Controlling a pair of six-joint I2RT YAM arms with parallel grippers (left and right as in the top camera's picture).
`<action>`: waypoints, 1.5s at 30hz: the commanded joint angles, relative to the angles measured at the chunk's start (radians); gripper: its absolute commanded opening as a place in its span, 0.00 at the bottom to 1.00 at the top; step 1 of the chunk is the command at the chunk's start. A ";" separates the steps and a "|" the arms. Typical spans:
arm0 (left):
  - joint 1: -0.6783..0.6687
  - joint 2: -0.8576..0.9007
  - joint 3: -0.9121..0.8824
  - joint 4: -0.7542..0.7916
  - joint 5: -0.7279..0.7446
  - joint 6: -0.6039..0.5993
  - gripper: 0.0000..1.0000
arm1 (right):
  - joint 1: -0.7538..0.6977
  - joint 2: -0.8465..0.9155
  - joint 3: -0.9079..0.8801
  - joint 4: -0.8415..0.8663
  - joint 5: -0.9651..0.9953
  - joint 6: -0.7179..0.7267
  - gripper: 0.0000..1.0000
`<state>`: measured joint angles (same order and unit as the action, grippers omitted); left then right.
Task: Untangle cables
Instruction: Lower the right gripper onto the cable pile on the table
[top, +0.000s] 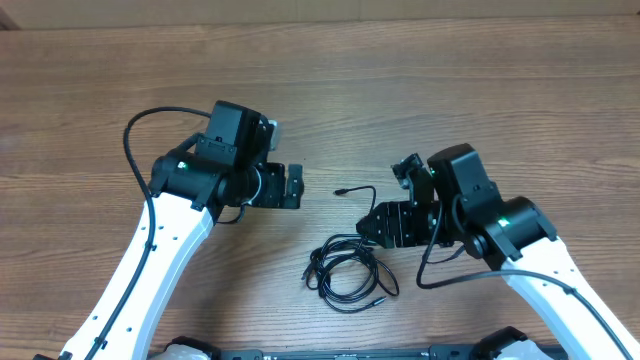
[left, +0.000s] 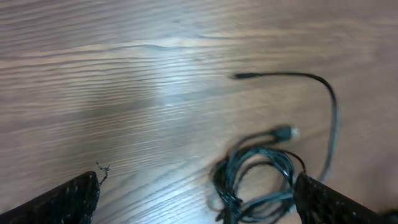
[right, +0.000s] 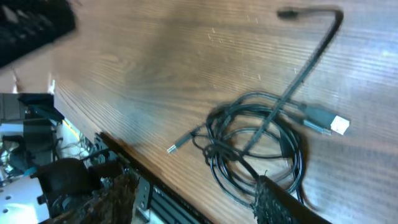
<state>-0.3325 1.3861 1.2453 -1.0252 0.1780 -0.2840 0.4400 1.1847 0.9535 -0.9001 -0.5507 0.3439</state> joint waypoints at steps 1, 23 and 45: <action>-0.002 0.000 0.018 0.002 -0.118 -0.091 0.99 | 0.004 0.023 0.016 -0.026 -0.012 -0.004 0.61; -0.002 0.000 0.018 0.006 -0.186 -0.090 0.99 | 0.412 0.029 0.016 0.008 0.343 0.087 0.64; -0.002 0.000 0.018 0.006 -0.186 -0.090 1.00 | 0.614 0.243 0.014 0.040 0.608 0.193 0.64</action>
<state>-0.3325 1.3861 1.2453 -1.0218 0.0097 -0.3653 1.0489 1.3949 0.9535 -0.8810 0.0555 0.5030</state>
